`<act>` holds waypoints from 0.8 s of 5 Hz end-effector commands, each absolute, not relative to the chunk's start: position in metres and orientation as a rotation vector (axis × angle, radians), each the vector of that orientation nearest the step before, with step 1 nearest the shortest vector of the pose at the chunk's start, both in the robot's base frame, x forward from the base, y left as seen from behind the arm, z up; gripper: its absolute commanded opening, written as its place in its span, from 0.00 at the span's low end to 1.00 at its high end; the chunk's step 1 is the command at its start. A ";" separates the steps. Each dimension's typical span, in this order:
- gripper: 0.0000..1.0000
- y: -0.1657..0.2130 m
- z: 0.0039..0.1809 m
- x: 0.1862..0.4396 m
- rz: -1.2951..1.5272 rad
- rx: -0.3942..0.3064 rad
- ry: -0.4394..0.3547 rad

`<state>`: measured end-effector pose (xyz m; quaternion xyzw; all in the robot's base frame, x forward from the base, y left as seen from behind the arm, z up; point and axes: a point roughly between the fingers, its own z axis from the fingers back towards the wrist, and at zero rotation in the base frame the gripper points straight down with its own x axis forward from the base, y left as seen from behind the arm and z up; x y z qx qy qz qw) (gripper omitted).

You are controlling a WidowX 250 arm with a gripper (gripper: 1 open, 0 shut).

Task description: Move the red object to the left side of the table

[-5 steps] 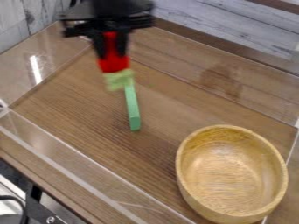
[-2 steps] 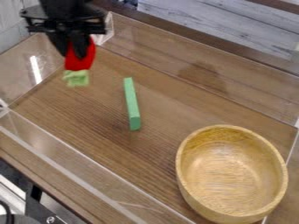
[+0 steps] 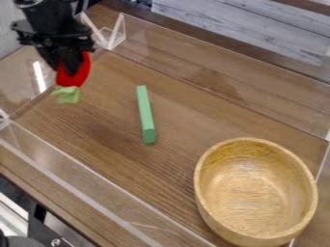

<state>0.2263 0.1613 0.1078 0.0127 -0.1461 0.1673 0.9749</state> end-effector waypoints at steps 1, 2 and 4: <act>0.00 0.178 0.107 0.233 0.301 0.049 -0.325; 0.00 0.183 0.094 0.235 0.287 0.047 -0.309; 0.00 0.182 0.078 0.240 0.247 0.037 -0.282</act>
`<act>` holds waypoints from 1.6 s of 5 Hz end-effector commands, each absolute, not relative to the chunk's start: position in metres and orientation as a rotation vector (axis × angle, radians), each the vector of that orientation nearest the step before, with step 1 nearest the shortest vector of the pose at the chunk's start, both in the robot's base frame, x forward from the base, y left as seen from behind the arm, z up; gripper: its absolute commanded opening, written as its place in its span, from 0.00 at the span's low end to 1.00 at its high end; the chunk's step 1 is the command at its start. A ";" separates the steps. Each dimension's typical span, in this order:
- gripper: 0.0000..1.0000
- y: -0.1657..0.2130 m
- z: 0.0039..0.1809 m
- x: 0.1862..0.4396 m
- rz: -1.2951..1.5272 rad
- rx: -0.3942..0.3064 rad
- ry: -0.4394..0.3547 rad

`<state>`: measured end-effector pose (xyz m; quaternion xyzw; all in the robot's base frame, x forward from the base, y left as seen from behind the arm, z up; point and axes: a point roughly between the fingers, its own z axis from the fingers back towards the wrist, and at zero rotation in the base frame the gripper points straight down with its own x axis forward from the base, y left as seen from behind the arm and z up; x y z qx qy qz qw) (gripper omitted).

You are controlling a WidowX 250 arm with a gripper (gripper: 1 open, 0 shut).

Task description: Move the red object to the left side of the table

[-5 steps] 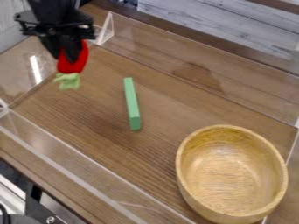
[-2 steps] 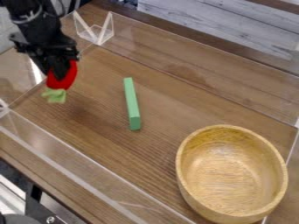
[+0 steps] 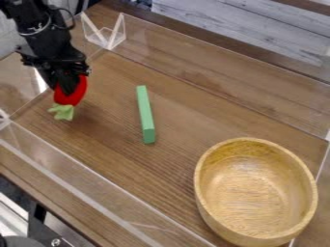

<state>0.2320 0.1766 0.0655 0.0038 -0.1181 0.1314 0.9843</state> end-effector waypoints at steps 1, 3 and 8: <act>0.00 0.181 0.076 0.242 0.230 0.032 -0.272; 0.00 0.179 0.076 0.245 0.206 0.021 -0.256; 1.00 0.178 0.070 0.247 0.168 0.003 -0.210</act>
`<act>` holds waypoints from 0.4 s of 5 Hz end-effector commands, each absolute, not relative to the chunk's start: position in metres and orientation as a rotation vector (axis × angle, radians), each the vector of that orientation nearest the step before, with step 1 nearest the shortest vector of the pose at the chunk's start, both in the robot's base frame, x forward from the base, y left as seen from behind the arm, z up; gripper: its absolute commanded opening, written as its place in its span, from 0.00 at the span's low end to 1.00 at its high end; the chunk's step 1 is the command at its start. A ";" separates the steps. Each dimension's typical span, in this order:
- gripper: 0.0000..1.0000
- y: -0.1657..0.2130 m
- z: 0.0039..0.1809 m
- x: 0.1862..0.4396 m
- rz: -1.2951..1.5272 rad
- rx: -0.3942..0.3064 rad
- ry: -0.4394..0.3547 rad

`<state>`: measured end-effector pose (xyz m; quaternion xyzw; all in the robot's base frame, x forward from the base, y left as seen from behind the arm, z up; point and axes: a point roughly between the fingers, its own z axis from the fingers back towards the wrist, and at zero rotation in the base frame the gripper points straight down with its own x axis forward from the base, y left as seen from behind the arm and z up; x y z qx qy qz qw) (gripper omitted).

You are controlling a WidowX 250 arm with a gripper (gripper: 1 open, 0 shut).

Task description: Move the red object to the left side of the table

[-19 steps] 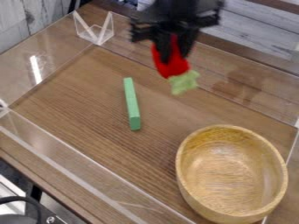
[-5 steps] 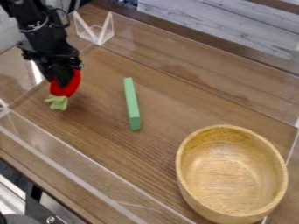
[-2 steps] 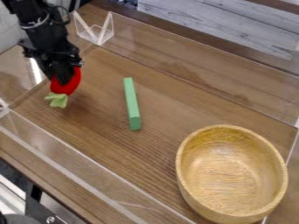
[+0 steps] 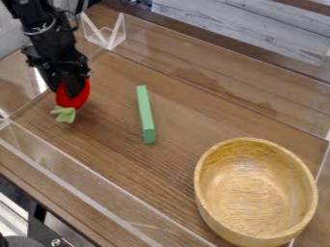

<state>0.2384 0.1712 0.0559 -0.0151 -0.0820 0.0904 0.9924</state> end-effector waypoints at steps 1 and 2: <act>1.00 0.180 0.064 0.244 0.168 0.006 -0.192; 1.00 0.173 0.071 0.246 0.166 0.002 -0.190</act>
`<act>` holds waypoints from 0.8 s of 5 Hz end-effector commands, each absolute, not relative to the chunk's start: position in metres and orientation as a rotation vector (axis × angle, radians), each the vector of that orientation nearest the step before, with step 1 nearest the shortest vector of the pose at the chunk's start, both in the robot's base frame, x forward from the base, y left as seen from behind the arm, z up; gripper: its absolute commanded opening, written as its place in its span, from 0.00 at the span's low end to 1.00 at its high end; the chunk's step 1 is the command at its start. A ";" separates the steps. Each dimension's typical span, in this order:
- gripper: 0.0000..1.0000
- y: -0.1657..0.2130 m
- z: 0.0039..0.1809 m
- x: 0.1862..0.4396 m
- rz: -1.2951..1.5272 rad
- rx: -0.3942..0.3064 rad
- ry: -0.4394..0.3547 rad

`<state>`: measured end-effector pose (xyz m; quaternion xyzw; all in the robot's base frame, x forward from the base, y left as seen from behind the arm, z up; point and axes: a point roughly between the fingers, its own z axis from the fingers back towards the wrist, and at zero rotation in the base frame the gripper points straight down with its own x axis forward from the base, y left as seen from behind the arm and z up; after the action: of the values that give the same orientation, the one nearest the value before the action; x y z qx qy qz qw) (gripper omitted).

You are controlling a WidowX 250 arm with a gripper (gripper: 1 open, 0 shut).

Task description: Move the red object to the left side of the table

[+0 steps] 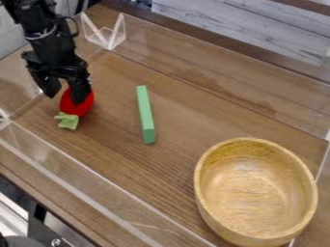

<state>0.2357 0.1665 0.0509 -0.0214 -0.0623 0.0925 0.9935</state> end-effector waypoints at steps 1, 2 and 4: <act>1.00 0.166 0.079 0.249 0.163 -0.002 -0.190; 1.00 0.159 0.087 0.252 0.162 -0.006 -0.190; 1.00 0.148 0.098 0.258 0.155 -0.008 -0.190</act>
<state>0.2493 0.1428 0.0756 -0.0256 -0.0580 0.0844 0.9944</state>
